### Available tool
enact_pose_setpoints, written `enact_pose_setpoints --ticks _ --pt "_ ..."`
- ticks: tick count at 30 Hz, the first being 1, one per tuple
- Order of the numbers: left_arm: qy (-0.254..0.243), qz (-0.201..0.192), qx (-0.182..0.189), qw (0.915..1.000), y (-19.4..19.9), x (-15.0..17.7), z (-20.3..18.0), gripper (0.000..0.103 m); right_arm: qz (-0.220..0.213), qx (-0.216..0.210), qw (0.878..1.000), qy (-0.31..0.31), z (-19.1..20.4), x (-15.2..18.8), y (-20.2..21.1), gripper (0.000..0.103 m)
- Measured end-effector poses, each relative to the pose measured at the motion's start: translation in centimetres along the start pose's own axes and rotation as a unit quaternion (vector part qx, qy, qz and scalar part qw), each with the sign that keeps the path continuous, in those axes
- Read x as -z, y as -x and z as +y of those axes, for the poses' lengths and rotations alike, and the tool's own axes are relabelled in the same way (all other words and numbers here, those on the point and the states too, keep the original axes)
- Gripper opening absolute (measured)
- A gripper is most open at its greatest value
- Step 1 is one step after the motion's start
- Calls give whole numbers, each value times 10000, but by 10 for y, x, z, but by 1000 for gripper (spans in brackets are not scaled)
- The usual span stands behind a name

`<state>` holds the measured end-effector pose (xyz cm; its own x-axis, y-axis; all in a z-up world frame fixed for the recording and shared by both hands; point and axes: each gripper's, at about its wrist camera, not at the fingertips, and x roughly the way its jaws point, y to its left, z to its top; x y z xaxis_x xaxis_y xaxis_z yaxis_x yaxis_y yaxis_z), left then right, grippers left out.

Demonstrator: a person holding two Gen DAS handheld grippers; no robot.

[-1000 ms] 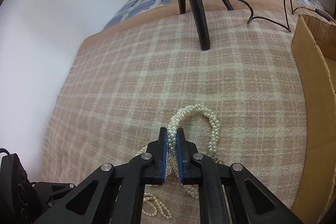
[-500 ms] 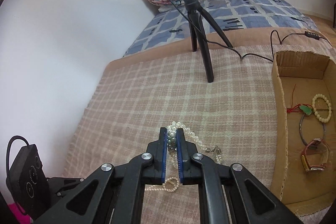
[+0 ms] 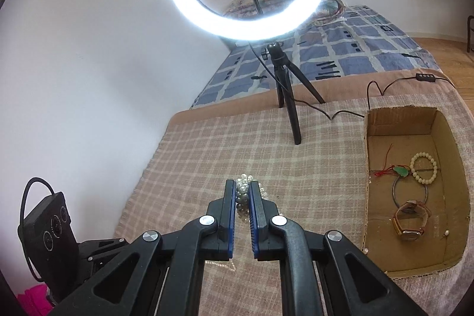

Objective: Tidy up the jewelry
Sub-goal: 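Close the right tool on the long necklace while the left tool grips the short strand, then lift and carry both pearl necklaces into the box with both tools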

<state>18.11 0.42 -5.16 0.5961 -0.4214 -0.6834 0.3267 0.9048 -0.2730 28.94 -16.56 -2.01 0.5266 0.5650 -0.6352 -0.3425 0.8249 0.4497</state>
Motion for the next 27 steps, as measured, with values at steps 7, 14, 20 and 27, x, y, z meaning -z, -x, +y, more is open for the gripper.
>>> enact_pose_setpoints --ticks 7,14,20,27 --pt "-160 -144 77 9997 11 -12 -17 5 -318 -34 9995 29 -2 -10 43 6" --pt "-370 -265 264 9986 13 -26 -46 5 -576 44 9983 79 -10 -21 80 6" --pt "-540 -312 464 9970 5 -42 -76 5 -747 238 9968 154 -22 -33 107 6" --pt "-737 -405 709 9939 -11 -65 -111 5 -876 547 9945 183 -49 -51 124 6"
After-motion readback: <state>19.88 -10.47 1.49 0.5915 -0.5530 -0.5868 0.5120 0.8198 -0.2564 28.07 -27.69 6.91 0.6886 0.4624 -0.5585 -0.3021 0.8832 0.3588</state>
